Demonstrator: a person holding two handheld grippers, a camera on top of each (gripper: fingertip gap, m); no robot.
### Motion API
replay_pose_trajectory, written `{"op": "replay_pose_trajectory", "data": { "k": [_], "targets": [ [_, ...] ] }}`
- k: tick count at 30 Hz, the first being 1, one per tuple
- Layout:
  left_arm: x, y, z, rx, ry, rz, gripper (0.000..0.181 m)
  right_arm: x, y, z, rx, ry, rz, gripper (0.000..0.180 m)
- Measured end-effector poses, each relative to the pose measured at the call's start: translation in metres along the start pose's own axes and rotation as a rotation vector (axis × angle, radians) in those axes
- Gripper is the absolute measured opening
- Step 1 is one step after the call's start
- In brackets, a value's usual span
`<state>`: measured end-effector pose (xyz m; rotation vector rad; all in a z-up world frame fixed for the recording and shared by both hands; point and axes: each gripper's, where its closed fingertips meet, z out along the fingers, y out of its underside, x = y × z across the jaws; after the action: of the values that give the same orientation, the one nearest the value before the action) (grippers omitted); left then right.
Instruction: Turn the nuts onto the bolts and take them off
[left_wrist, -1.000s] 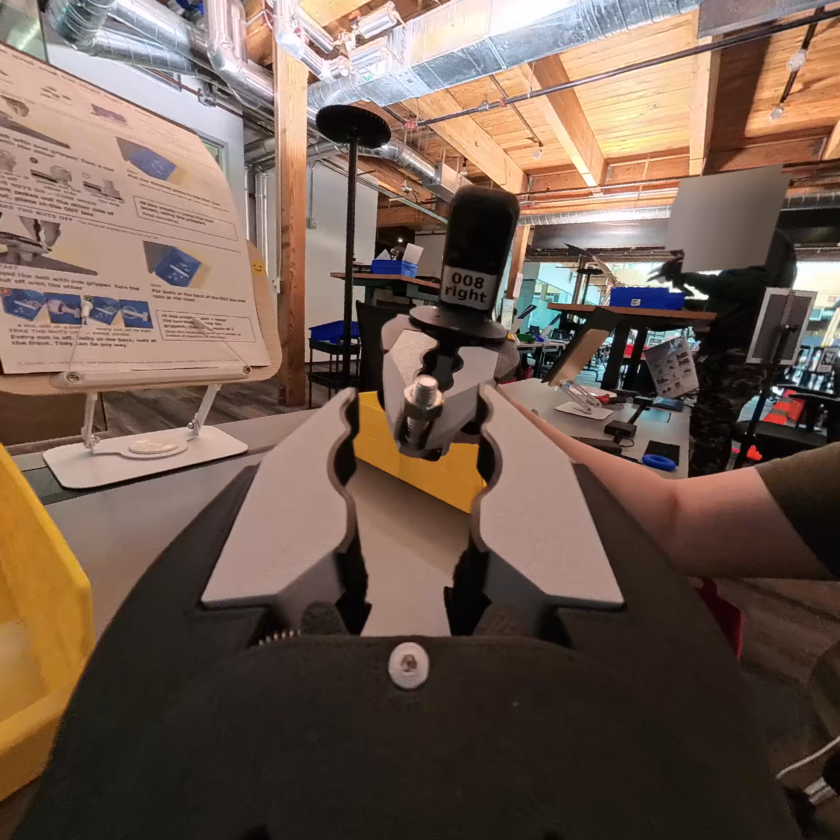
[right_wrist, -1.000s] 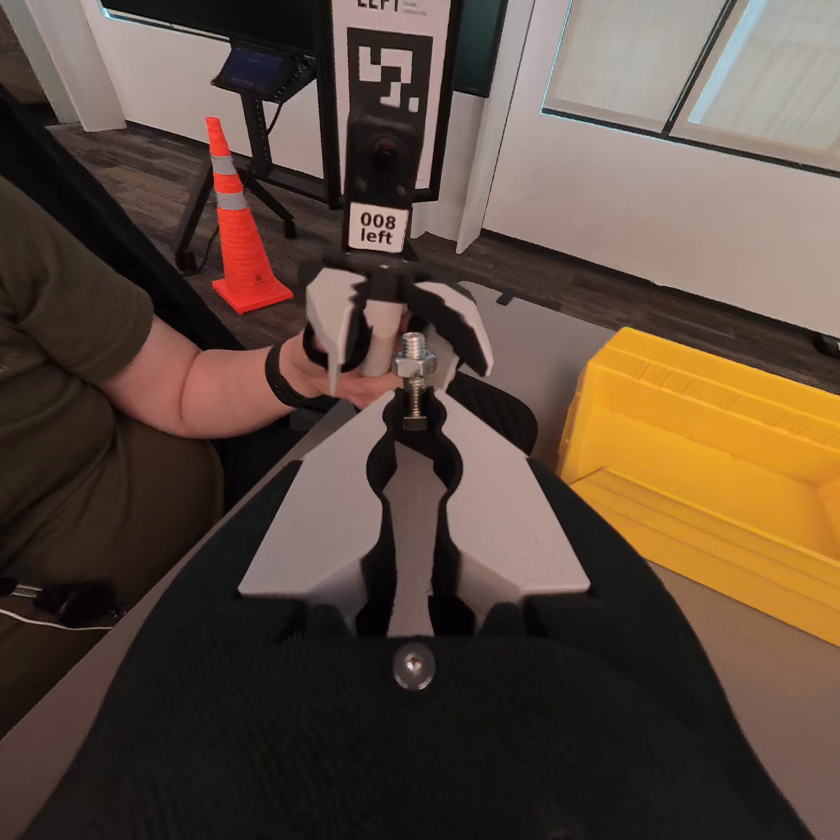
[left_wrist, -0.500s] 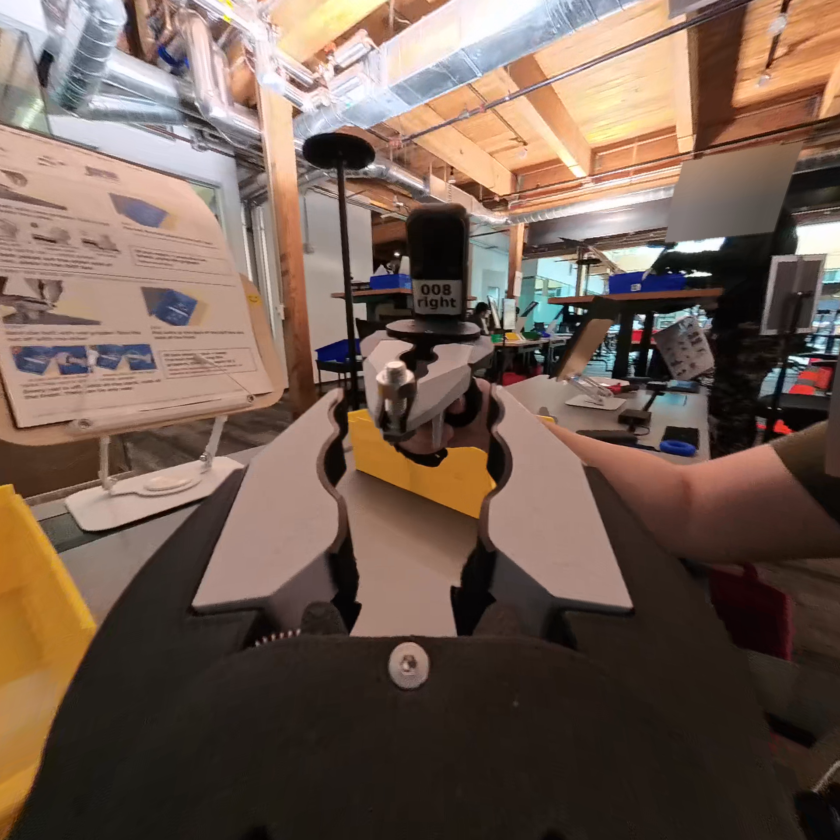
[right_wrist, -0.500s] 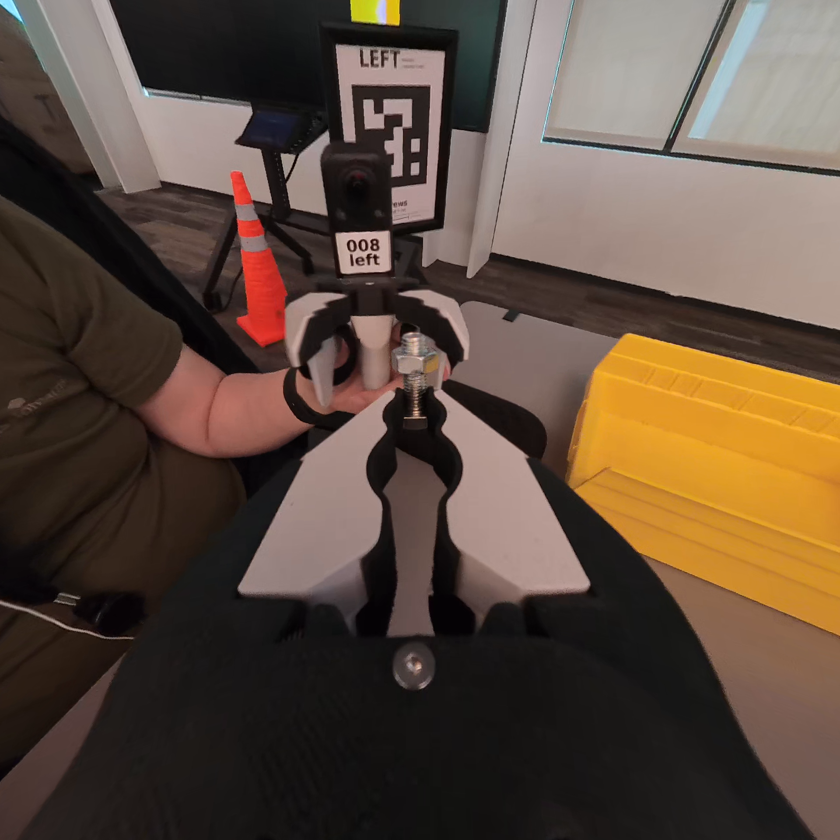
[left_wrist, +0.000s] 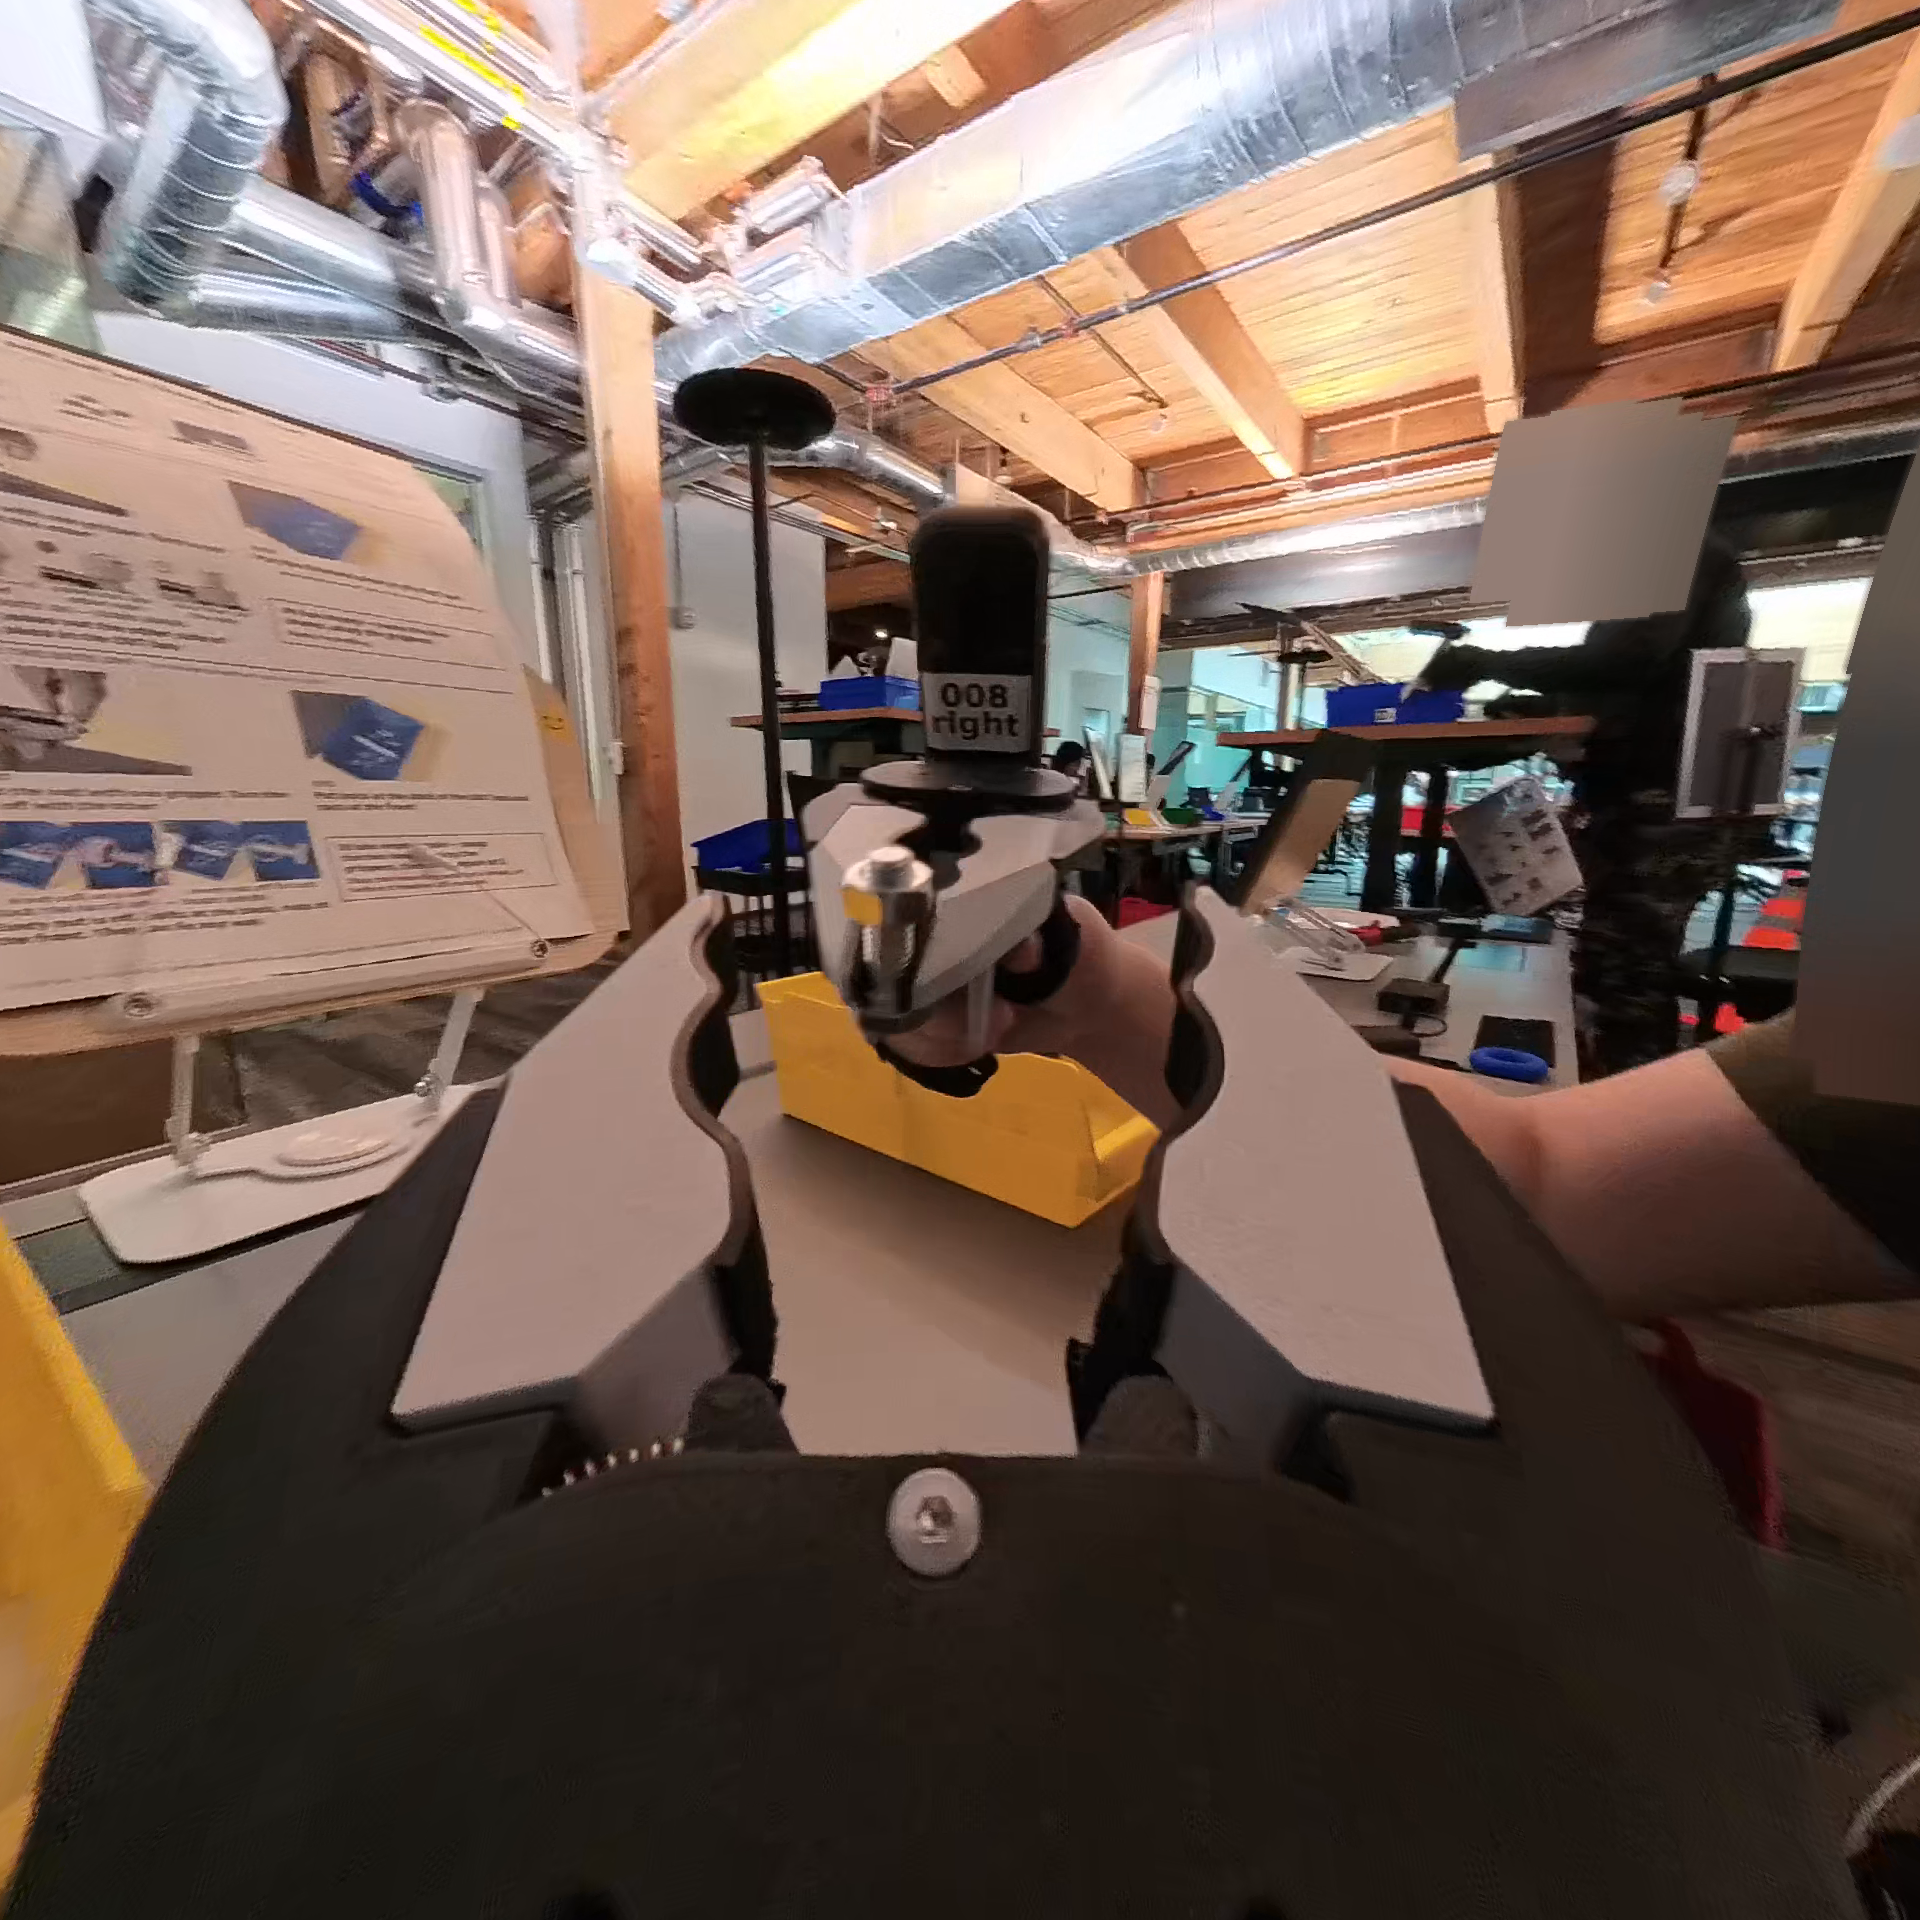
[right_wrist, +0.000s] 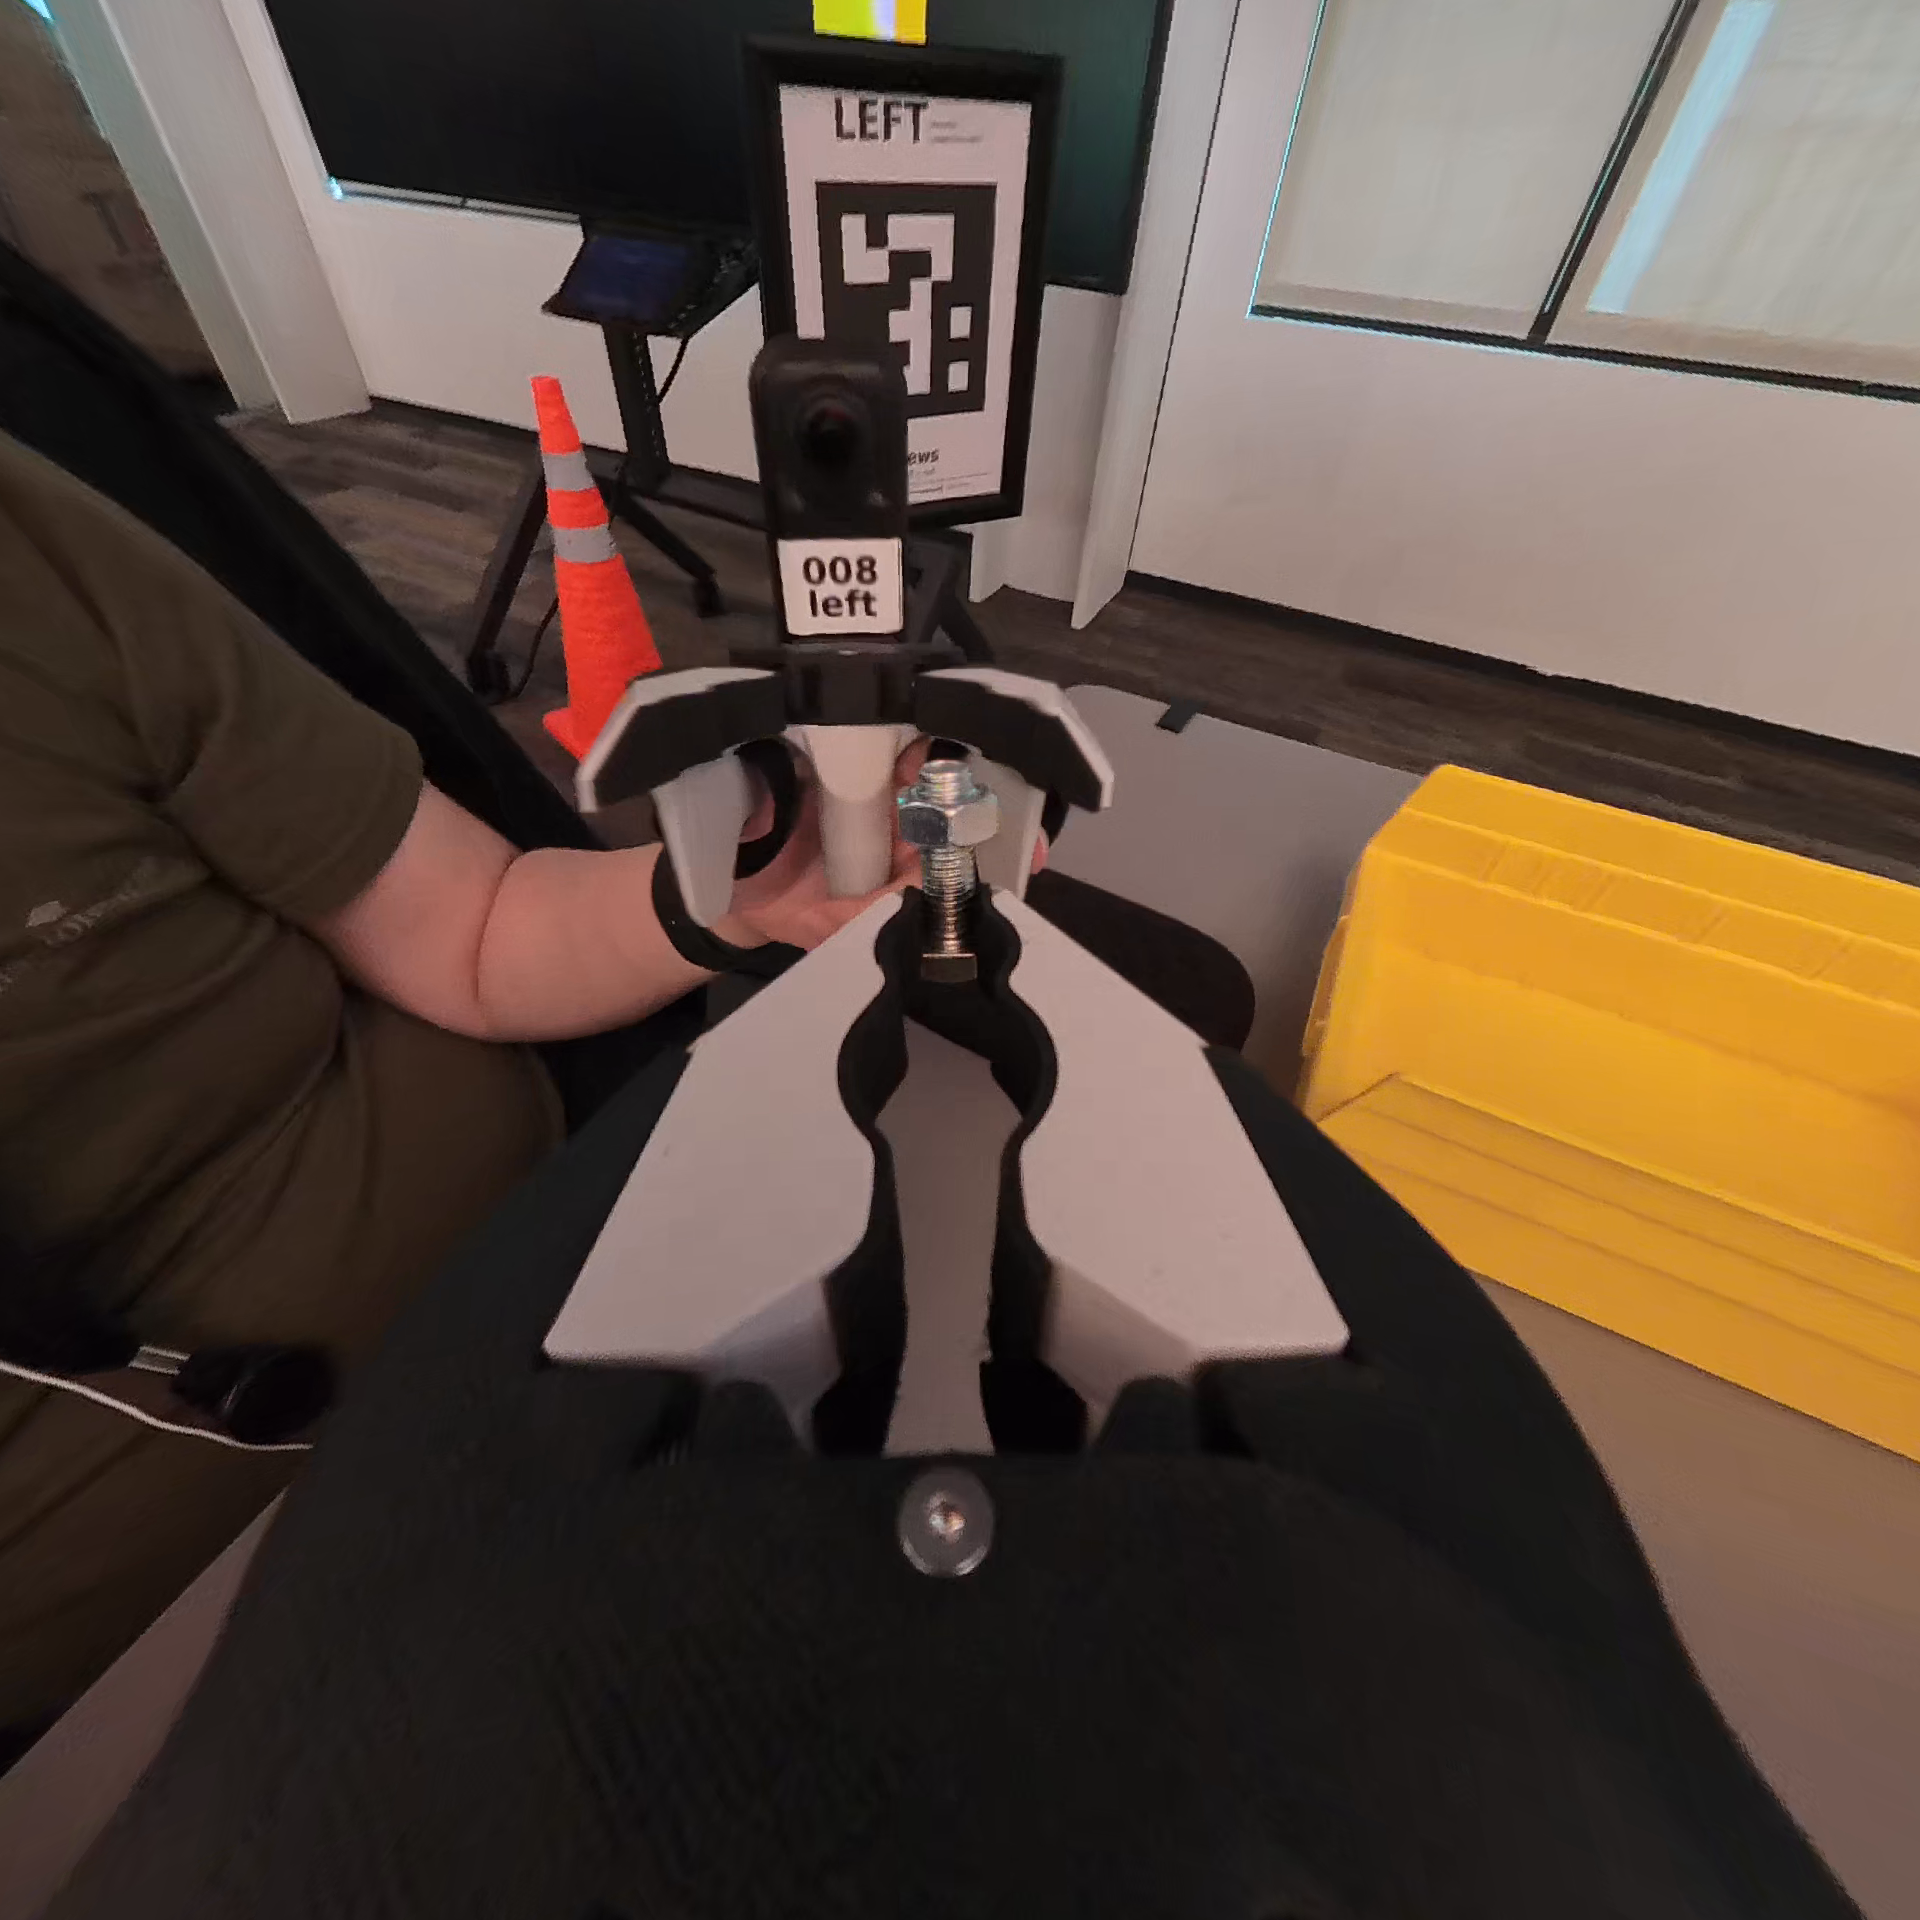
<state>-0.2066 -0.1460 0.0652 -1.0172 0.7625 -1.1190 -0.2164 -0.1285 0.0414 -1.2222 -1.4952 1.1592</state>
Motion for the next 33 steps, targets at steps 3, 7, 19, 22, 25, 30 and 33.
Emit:
{"op": "replay_pose_trajectory", "data": {
  "k": [3,7,19,22,25,30,33],
  "targets": [
    [0.014,0.005,0.005,-0.021,0.057,0.018,0.083,0.008,0.009,0.002,-0.045,0.045,-0.005,0.008],
    [0.018,0.003,0.0,-0.015,0.094,0.008,0.042,0.029,0.003,-0.016,0.027,0.116,0.071,0.007],
    [0.019,0.015,0.009,-0.059,0.066,0.016,0.097,0.01,0.009,-0.002,-0.027,0.03,0.025,0.008],
    [0.03,0.009,0.003,-0.036,0.149,0.012,0.057,0.03,0.003,-0.019,0.035,0.112,0.082,0.007],
    [0.024,-0.004,-0.001,0.036,0.113,0.009,0.07,0.024,0.004,-0.023,0.032,0.069,0.08,0.007],
    [0.012,0.01,0.006,-0.026,0.038,0.01,0.101,0.001,0.004,-0.004,-0.008,-0.022,0.041,0.008],
    [0.02,0.013,0.01,-0.024,0.066,0.03,0.099,0.007,0.015,0.002,-0.067,0.009,0.041,0.008]
  ]
}}
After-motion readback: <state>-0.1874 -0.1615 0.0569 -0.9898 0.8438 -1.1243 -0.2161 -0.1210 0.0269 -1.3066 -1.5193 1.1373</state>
